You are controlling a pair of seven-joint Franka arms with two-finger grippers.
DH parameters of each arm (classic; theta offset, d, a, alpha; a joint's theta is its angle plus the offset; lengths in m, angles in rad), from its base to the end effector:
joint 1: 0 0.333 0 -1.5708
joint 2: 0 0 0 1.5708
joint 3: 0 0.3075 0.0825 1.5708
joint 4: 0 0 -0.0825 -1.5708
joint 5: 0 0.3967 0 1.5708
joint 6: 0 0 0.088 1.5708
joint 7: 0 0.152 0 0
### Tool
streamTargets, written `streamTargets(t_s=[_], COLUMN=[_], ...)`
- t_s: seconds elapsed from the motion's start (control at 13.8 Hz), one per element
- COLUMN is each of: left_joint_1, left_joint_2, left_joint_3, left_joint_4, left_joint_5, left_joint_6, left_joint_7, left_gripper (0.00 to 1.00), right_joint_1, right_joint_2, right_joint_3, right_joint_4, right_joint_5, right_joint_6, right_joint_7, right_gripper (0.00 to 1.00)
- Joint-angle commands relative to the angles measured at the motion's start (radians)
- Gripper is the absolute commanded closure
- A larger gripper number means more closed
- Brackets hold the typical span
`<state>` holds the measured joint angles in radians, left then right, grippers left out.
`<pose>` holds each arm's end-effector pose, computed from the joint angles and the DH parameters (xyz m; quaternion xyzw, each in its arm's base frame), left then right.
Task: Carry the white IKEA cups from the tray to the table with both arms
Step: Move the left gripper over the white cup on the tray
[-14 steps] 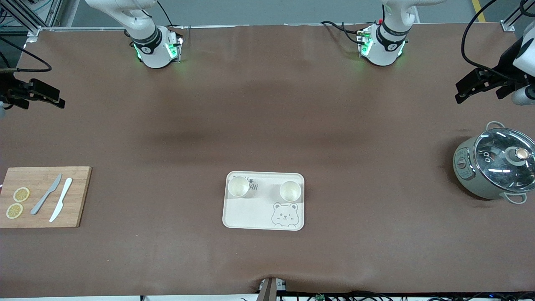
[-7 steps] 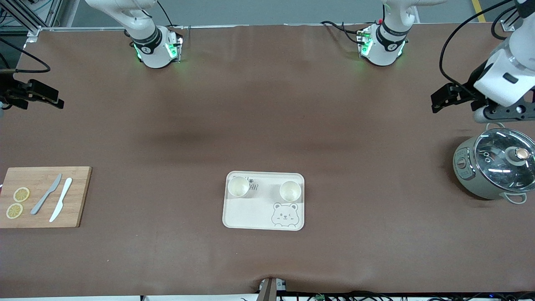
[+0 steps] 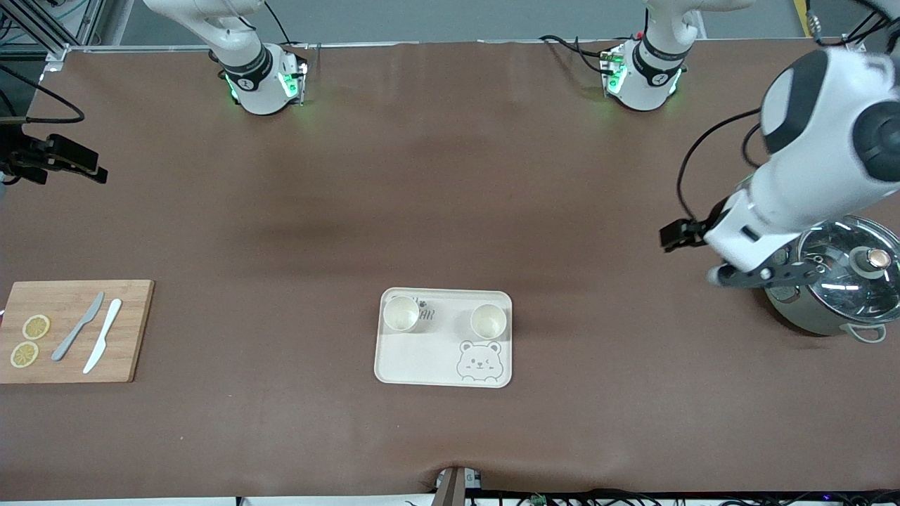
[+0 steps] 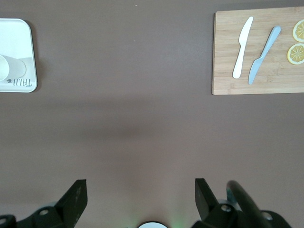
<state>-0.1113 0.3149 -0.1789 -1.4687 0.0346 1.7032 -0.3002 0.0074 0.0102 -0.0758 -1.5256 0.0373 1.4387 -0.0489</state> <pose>0.6311 -0.1713 0.4408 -0.9992 -0.0053 0.0392 0.0008 0.5512 -0.0315 0.5763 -0.9986 0.0082 0.0474 0.0210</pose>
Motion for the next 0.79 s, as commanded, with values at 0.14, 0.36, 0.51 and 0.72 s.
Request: streamTargets(t_s=[0.14, 0.36, 0.51, 0.72], left_joint_1=[-0.1, -0.195, -0.232, -0.28], left_joint_2=[0.124, 0.183, 0.228, 0.303], left_joint_3=[-0.001, -0.001, -0.001, 0.001], left_joint_4=[0.027, 0.028, 0.03, 0.03], left_joint_5=[0.025, 0.021, 0.019, 0.022], left_joint_6=[0.09, 0.237, 0.298, 0.409], left_joint_7=[-0.177, -0.23, -0.322, -0.437], left_gripper=[0.0, 0.0, 0.0, 0.0], right_joint_1=[-0.021, -0.021, -0.021, -0.021], right_joint_2=[0.021, 0.062, 0.07, 0.086], right_joint_3=[0.014, 0.014, 0.014, 0.014], right_joint_4=[0.025, 0.024, 0.024, 0.024], right_joint_5=[0.007, 0.012, 0.012, 0.01], right_joint_6=[-0.006, -0.006, -0.006, 0.005], right_joint_7=[0.001, 0.001, 0.001, -0.008], right_gripper=[0.0, 0.0, 0.0, 0.0])
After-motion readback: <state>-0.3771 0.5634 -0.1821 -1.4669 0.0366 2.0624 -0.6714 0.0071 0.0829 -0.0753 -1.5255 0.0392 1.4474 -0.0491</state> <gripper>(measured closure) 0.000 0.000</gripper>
